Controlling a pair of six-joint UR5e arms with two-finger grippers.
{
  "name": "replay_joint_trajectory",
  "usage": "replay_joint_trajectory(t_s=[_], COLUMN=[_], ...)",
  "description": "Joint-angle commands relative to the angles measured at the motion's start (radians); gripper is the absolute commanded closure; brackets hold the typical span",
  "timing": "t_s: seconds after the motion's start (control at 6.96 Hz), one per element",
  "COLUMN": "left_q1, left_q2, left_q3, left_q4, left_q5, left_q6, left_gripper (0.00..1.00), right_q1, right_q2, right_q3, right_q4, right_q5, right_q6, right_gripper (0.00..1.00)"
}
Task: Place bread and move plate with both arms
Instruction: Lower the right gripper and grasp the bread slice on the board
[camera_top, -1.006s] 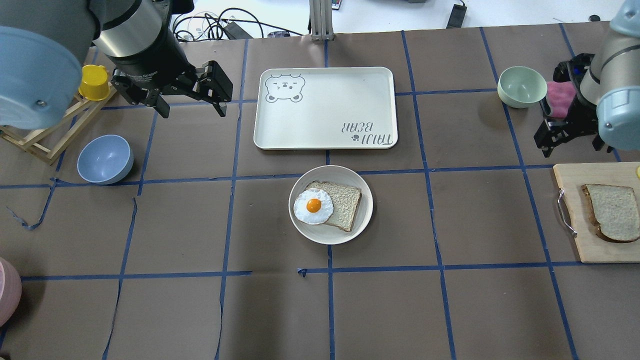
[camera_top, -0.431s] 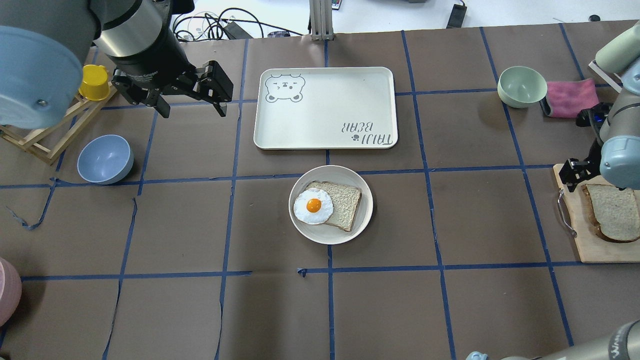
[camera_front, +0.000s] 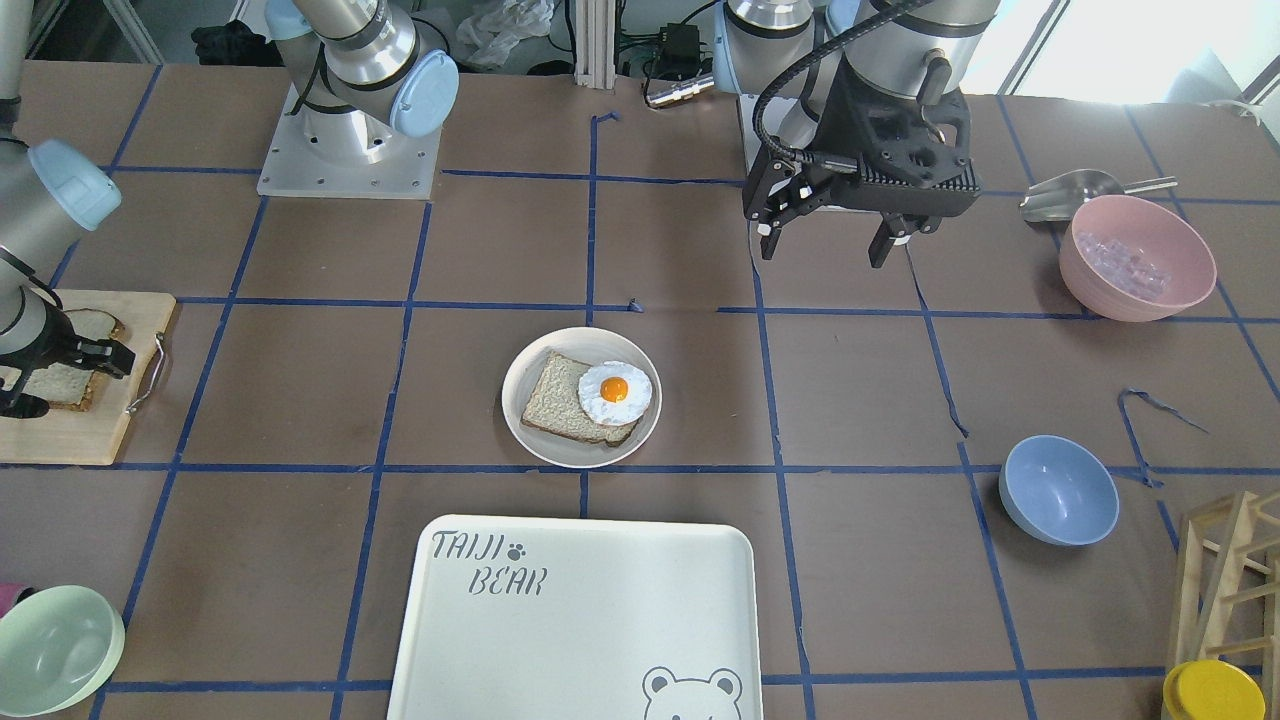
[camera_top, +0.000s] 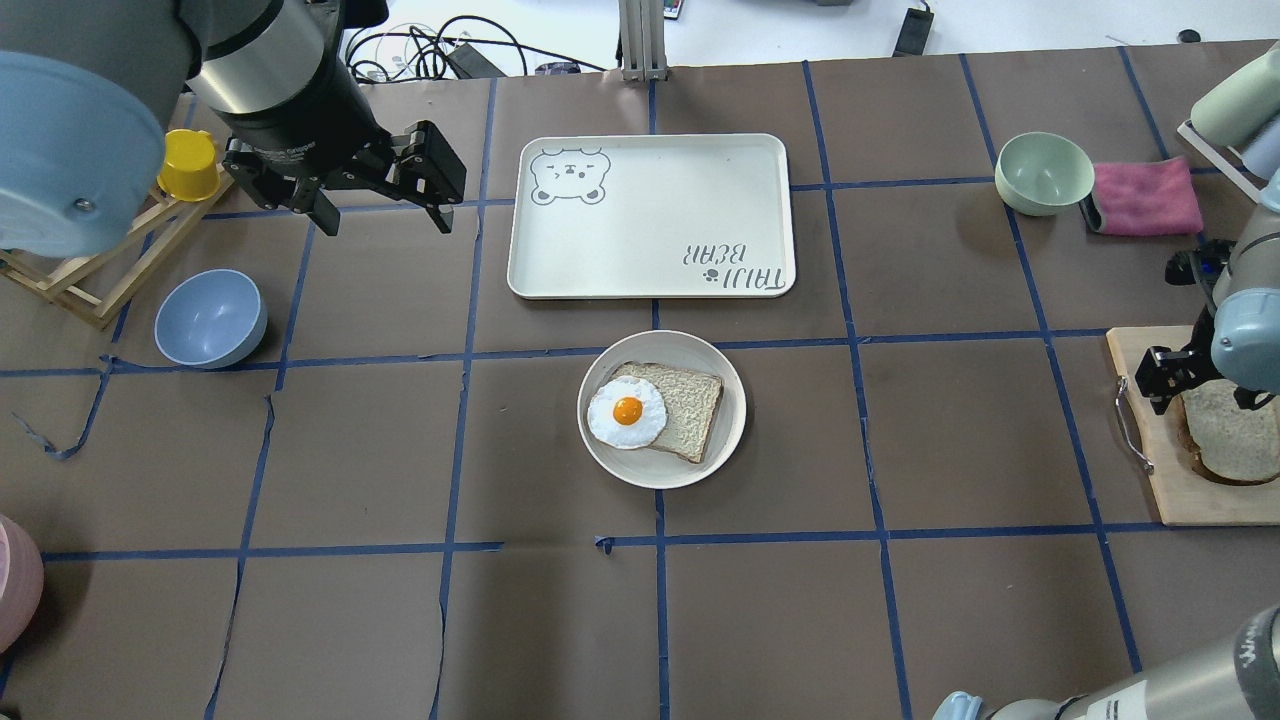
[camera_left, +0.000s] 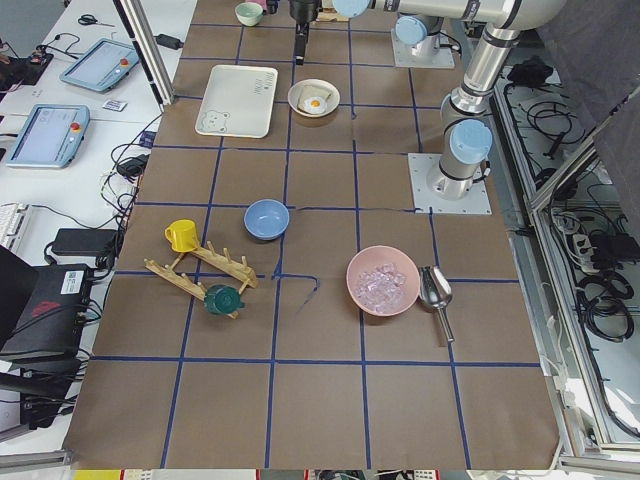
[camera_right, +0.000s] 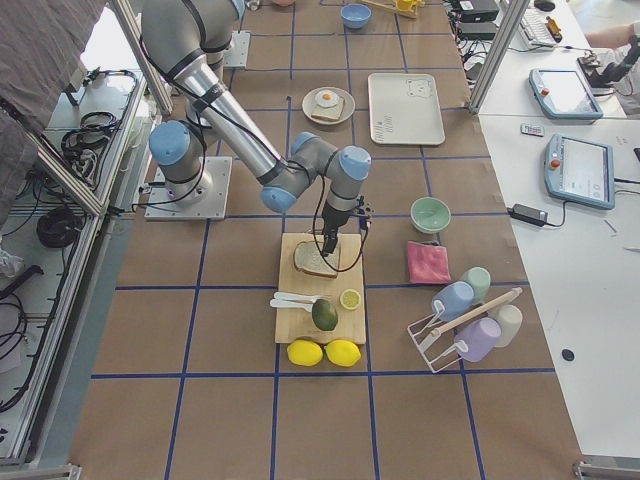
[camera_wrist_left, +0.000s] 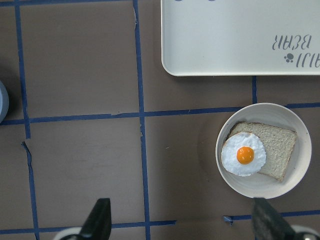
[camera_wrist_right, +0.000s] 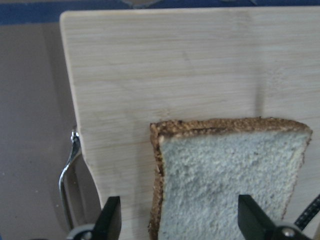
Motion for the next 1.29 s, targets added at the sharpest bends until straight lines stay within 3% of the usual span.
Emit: replay_joint_trajectory(t_s=[0.0, 0.29, 0.43, 0.72, 0.86, 1.15], left_q1=[0.001, 0.001, 0.001, 0.001, 0.001, 0.001], left_q2=[0.000, 0.000, 0.000, 0.000, 0.000, 0.000], left_q3=[0.000, 0.000, 0.000, 0.000, 0.000, 0.000], left_q4=[0.000, 0.002, 0.000, 0.000, 0.002, 0.000], left_q5=[0.000, 0.000, -0.002, -0.002, -0.002, -0.002], left_q6=[0.000, 0.000, 0.000, 0.000, 0.000, 0.000], left_gripper=[0.00, 0.00, 0.00, 0.00, 0.00, 0.00], right_q1=[-0.002, -0.002, -0.002, -0.002, -0.002, -0.002], right_q2=[0.006, 0.006, 0.006, 0.006, 0.000, -0.008], right_q3=[0.008, 0.008, 0.010, 0.010, 0.007, 0.004], right_q4=[-0.002, 0.000, 0.000, 0.006, 0.009, 0.009], right_q5=[-0.006, -0.029, -0.048, -0.052, -0.052, -0.051], right_q6=[-0.002, -0.002, -0.002, -0.002, 0.001, -0.001], right_gripper=[0.26, 0.48, 0.66, 0.92, 1.00, 1.00])
